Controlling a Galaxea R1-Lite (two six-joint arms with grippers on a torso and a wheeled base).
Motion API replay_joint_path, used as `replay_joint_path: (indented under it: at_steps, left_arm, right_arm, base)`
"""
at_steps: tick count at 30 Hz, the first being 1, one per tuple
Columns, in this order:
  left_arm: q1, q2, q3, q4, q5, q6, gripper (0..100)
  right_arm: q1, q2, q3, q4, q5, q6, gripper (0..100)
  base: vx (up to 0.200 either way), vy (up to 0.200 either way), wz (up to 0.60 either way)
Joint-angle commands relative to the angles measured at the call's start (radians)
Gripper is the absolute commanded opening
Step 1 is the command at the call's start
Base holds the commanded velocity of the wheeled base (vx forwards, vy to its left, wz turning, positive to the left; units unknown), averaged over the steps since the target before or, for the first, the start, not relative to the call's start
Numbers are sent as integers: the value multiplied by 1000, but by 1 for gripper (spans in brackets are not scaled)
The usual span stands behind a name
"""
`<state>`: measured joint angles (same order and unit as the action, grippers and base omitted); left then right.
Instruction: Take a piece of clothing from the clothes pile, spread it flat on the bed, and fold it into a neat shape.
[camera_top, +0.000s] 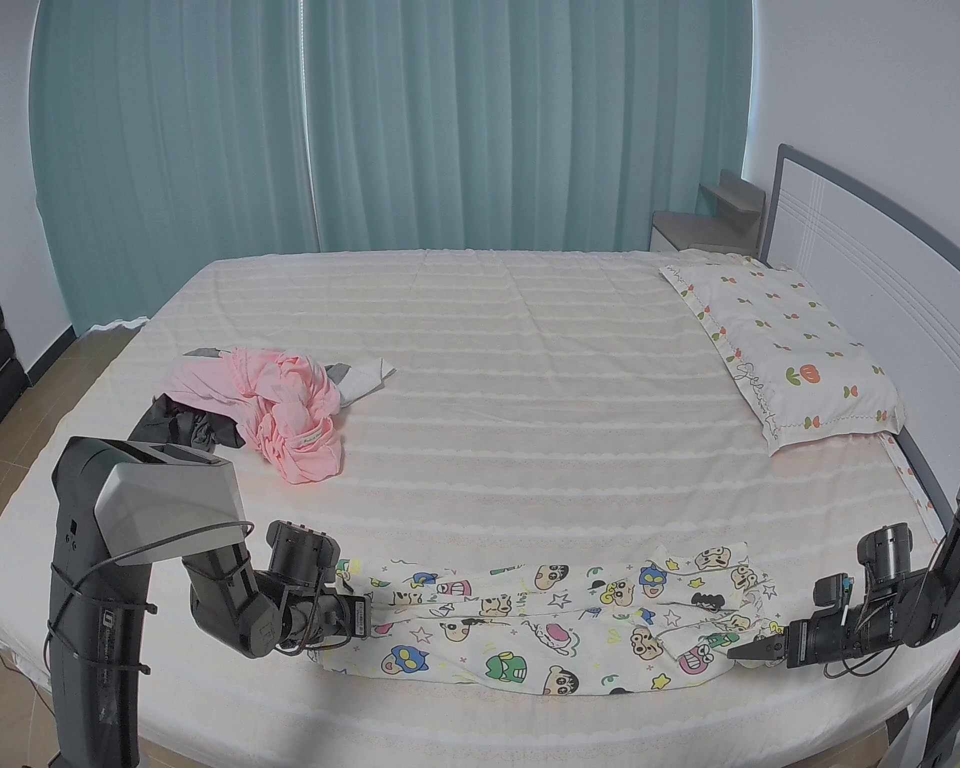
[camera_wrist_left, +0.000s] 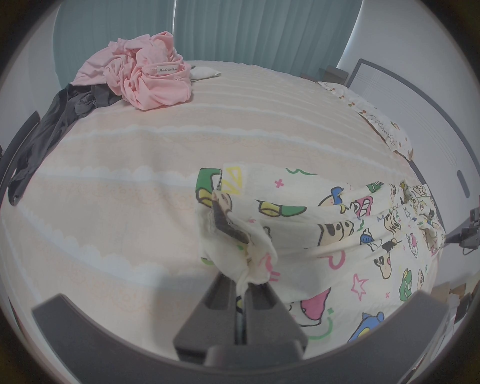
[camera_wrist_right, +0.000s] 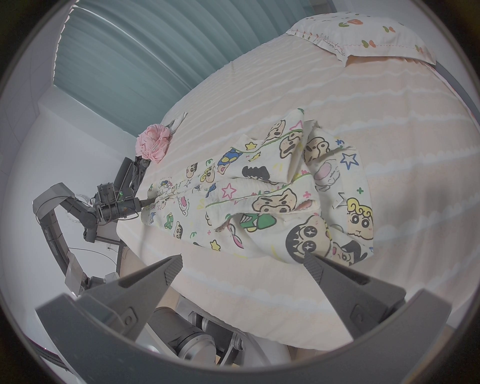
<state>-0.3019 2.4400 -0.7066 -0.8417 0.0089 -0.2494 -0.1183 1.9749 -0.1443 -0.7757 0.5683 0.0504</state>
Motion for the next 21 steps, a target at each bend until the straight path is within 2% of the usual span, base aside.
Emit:
replay_joint_path:
  at_steps: [1,8,21]
  left_arm:
    - [1,-19,1,3,3,-5,0]
    - [26,-68,-1,7,5,-31,0]
    - [149,-216,9,118,3,-27,0]
  right_arm:
    - [-14,28,-1,-13,1,0,100]
    - [-35,58,6,-79,2,3,100]
    - [-50,71,5,-82,18,2,100]
  base:
    - [0,0,0]
    - [0,0,0]
    - [0,0,0]
